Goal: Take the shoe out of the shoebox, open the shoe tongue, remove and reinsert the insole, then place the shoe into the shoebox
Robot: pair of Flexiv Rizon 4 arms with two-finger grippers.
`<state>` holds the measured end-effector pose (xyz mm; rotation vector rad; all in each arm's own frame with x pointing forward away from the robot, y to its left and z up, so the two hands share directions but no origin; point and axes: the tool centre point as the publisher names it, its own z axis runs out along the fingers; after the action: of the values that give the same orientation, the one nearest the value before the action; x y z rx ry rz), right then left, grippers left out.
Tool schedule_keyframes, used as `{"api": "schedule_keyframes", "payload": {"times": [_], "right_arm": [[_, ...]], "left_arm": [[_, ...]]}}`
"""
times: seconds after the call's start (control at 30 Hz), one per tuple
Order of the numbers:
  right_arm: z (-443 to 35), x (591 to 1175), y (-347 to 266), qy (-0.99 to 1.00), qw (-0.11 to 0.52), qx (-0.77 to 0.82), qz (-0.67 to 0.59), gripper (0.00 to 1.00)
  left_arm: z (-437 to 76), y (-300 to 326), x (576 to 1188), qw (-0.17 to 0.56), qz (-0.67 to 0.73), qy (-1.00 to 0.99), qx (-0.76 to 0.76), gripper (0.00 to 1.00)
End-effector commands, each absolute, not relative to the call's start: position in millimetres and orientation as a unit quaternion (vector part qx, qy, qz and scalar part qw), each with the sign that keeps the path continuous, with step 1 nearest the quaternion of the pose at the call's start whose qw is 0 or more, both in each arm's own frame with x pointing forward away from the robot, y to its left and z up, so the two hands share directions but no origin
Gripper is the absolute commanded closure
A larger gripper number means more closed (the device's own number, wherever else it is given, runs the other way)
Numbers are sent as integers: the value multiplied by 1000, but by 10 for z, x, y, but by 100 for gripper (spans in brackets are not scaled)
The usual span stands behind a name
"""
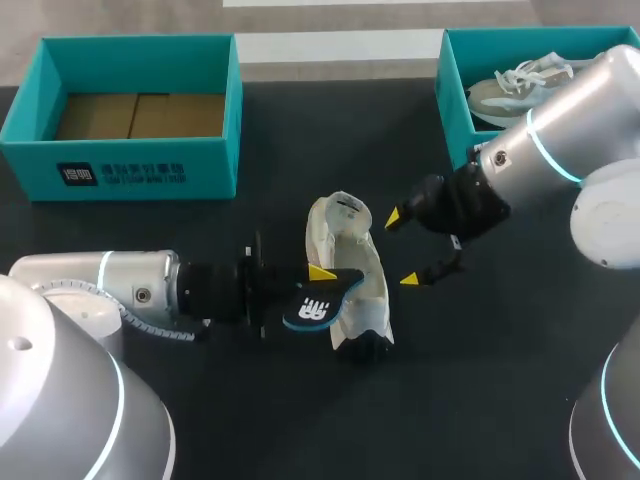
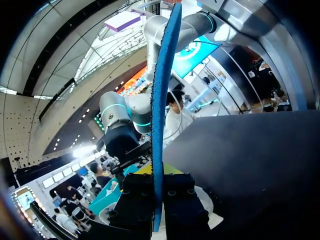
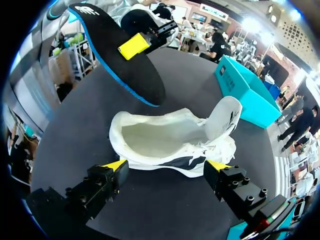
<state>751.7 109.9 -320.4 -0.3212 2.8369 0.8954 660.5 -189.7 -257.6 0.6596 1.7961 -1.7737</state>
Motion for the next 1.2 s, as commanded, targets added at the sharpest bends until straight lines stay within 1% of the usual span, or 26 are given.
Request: {"api": "schedule_keyframes", "payload": {"times": [0.03, 0.37, 0.6, 1.2], "right_arm": [[-3225, 7527, 1150, 946, 75, -106, 295, 0], [-3225, 7527, 1150, 946, 75, -106, 295, 0], [-3225, 7527, 1150, 946, 75, -106, 295, 0], [-3225, 7527, 1150, 946, 75, -106, 295, 0]], "left_arm": [[-2631, -1976, 6632, 266, -660, 659, 243, 100], [-2693, -2210, 6673, 268, -654, 658, 260, 100], [-2837, -2200, 6715, 260, -653, 664, 255, 100], [-3171, -2229, 6983, 271, -649, 666, 249, 100]]}}
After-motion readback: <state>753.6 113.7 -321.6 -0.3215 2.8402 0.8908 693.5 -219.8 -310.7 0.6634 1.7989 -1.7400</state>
